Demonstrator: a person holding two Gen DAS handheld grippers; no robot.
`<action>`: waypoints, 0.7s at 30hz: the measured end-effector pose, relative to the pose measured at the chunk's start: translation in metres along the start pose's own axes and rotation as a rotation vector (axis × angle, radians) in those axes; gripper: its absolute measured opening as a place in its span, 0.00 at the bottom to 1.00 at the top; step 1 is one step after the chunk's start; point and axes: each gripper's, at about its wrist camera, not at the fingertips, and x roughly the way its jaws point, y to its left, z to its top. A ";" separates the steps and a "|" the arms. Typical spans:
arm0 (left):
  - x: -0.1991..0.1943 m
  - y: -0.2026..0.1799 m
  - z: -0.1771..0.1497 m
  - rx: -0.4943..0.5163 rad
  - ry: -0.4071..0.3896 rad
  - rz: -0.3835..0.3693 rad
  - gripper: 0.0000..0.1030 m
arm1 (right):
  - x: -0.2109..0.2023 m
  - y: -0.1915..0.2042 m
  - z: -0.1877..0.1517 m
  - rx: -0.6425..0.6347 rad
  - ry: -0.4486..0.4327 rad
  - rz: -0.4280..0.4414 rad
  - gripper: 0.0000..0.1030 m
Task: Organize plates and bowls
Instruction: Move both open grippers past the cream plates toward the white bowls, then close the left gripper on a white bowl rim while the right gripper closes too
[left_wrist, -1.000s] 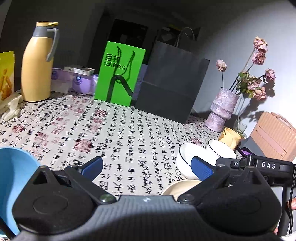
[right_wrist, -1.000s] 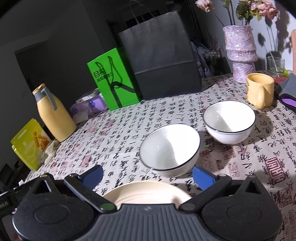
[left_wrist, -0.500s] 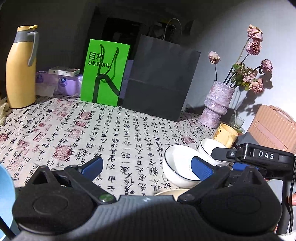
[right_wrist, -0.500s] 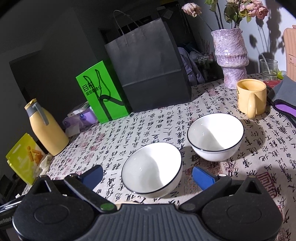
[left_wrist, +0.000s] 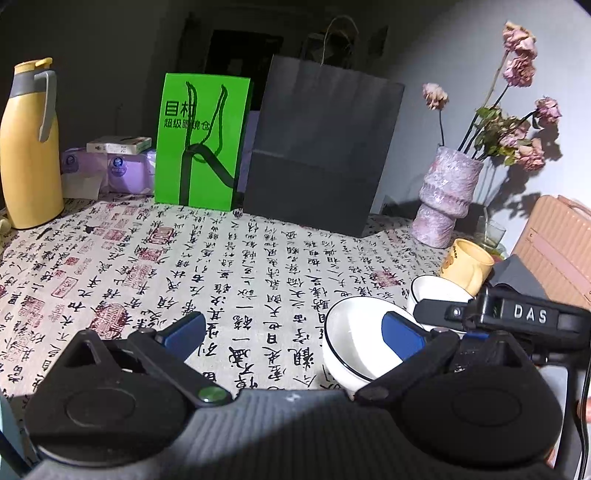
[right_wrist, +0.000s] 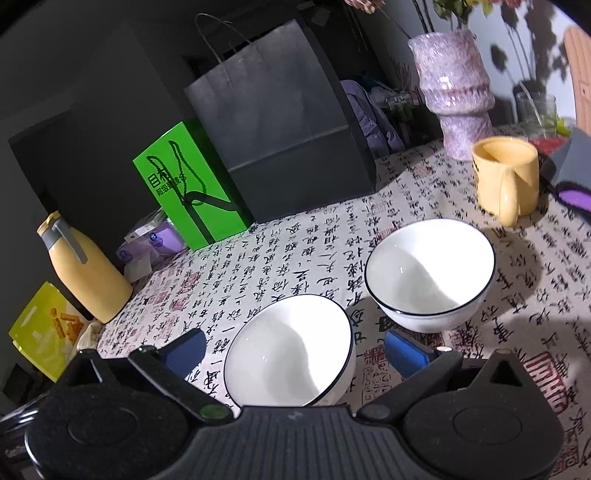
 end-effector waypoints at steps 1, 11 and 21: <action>0.004 -0.001 0.001 -0.002 0.007 0.004 1.00 | 0.002 -0.003 -0.001 0.008 0.005 0.001 1.00; 0.036 -0.005 0.008 -0.010 0.059 0.036 1.00 | 0.016 -0.024 -0.004 0.054 0.000 -0.042 1.00; 0.069 -0.010 0.009 -0.008 0.119 0.063 0.99 | 0.033 -0.027 -0.011 0.027 0.030 -0.064 0.88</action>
